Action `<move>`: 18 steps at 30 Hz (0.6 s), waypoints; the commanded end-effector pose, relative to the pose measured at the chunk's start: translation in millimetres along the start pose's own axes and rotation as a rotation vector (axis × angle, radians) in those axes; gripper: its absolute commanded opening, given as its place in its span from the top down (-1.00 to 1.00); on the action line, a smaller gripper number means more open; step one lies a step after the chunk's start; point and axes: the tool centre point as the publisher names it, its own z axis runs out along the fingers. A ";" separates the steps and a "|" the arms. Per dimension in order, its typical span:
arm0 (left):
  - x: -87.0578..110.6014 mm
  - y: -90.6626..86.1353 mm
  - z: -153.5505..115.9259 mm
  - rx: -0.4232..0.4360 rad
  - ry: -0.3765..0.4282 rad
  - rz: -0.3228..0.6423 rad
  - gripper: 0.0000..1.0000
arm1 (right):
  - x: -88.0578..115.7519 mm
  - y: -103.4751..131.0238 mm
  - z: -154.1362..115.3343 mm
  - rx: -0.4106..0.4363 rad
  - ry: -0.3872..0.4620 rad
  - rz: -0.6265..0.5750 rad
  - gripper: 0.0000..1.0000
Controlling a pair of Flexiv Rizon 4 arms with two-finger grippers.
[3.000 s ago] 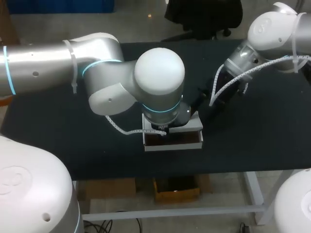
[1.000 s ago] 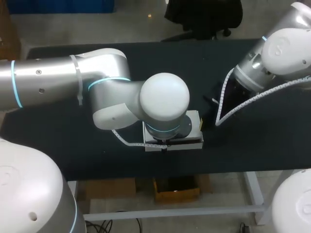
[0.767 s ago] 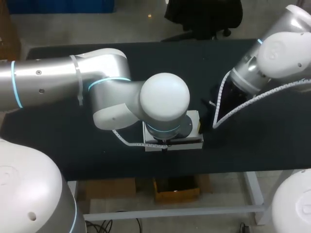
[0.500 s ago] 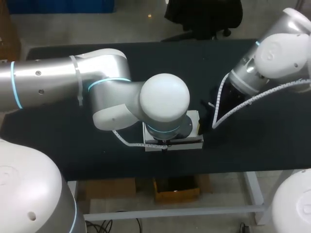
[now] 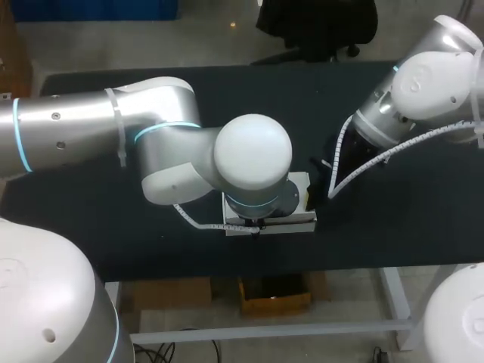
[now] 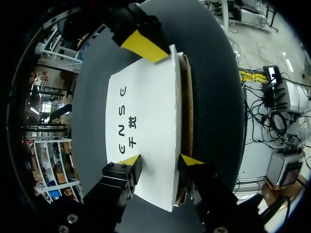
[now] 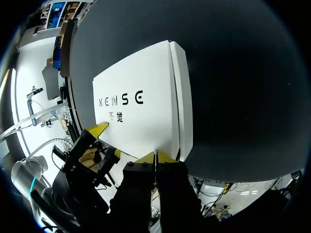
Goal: Assemble the packaging by folding the flat box into shape, placing the metal phone stand inside, and closing the box properly
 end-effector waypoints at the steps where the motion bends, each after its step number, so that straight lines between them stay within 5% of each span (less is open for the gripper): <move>1: 2.6 3.3 -5.7 0.007 -0.013 0.002 -0.10 | 0.3 2.6 1.0 0.011 0.003 -0.001 1.00; 9: 5.3 4.8 -6.6 0.013 -0.014 0.008 -0.29 | 0.1 3.6 4.7 0.018 0.000 0.000 1.00; 14: 6.9 10.5 -15.3 0.029 -0.026 -0.002 -0.24 | -0.8 3.9 5.6 0.019 0.000 0.002 1.00; 18: 4.1 19.6 -35.9 0.075 -0.061 -0.033 0.00 | -1.7 4.3 6.3 0.019 0.000 0.004 1.00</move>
